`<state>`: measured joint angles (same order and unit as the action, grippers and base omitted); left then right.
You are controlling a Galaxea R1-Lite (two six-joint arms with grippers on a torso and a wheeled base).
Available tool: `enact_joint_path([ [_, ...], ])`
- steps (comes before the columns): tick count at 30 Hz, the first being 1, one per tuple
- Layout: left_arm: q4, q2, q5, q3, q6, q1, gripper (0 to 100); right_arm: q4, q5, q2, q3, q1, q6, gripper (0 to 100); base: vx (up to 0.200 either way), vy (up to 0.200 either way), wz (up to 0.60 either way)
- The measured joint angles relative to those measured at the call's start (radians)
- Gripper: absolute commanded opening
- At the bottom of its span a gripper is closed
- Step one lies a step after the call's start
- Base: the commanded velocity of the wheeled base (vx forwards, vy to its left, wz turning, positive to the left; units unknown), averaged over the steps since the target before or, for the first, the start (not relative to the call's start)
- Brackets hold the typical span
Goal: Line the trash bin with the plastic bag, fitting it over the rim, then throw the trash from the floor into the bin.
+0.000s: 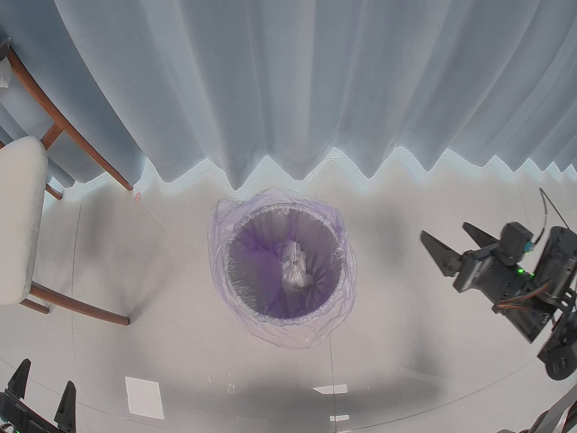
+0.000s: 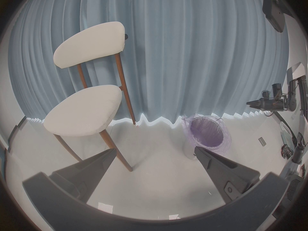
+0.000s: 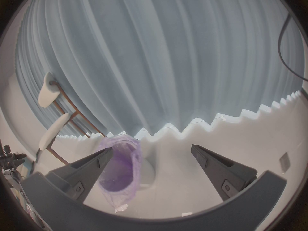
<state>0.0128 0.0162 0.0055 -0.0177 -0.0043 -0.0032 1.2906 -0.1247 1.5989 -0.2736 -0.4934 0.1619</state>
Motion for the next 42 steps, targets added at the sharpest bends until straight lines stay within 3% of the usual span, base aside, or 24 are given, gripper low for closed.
enact_joint_path([
  [15, 0.0, 0.0, 0.0, 0.0, 0.0, 0.0, 100, -0.685, -0.006, -0.743, 0.15, 0.21, -0.059, 100, 0.0, 0.0, 0.0],
  [26, 0.0, 0.0, 0.0, 0.0, 0.0, 0.0, 100, -1.233, 0.072, -1.285, 0.22, 0.364, -0.145, 100, 0.0, 0.0, 0.0],
  [33, 0.0, 0.0, 0.0, 0.0, 0.0, 0.0, 100, -1.281, 0.047, -1.472, 0.246, 0.503, -0.128, 100, 0.0, 0.0, 0.0],
  [36, 0.0, 0.0, 0.0, 0.0, 0.0, 0.0, 100, -1.274, 0.06, -1.519, 0.253, 0.508, -0.141, 100, 0.0, 0.0, 0.0],
  [42, 0.0, 0.0, 0.0, 0.0, 0.0, 0.0, 100, -1.275, 0.115, -1.568, 0.256, 0.497, -0.277, 100, 0.0, 0.0, 0.0],
])
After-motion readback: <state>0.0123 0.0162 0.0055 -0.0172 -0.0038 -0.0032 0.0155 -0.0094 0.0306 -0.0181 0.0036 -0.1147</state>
